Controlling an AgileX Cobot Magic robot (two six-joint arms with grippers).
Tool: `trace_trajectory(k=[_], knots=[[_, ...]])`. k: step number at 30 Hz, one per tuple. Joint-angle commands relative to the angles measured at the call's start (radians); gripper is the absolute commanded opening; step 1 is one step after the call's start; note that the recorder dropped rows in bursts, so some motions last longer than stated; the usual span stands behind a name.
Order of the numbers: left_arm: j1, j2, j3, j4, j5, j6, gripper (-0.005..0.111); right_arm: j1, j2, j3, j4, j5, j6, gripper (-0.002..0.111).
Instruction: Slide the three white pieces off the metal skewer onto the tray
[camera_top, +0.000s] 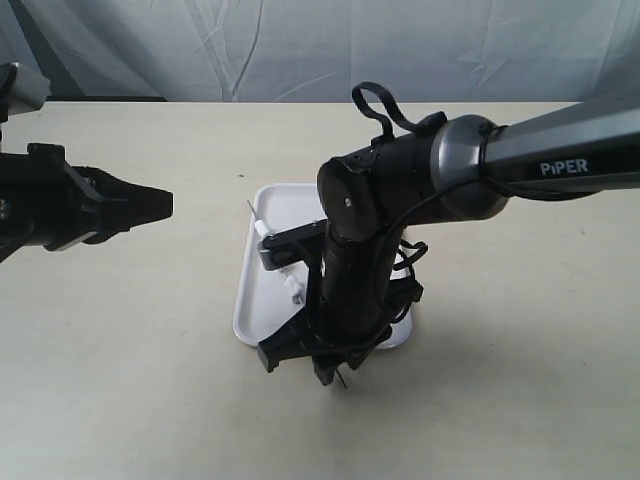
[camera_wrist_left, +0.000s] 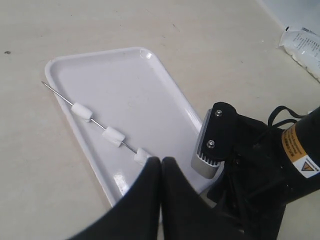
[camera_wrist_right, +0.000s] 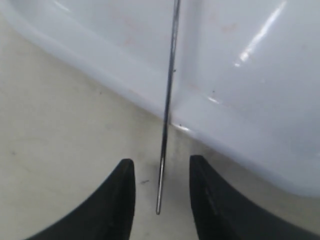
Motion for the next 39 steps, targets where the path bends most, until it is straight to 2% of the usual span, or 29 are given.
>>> trace_trajectory(k=[1, 18, 24, 31, 34, 39], knots=[[-0.006, 0.002, 0.005, -0.014, 0.000, 0.003, 0.000, 0.004, 0.001, -0.004, 0.001, 0.011, -0.002, 0.034], [-0.006, 0.002, 0.005, -0.014, 0.000, 0.003, 0.000, 0.004, 0.010, -0.004, 0.003, 0.020, -0.002, 0.031], [-0.006, 0.002, 0.005, -0.018, 0.000, 0.003, 0.000, 0.004, 0.010, -0.004, 0.003, 0.017, -0.002, 0.007], [-0.006, 0.002, 0.005, -0.018, 0.000, 0.003, 0.000, 0.004, 0.010, -0.004, 0.007, 0.015, -0.002, 0.005], [-0.006, 0.002, 0.005, -0.018, 0.000, 0.001, 0.000, 0.004, 0.005, -0.004, 0.007, 0.020, -0.002, -0.001], [-0.006, 0.002, 0.005, -0.018, 0.003, -0.004, 0.000, 0.002, -0.041, -0.004, 0.000, 0.022, -0.002, -0.001]])
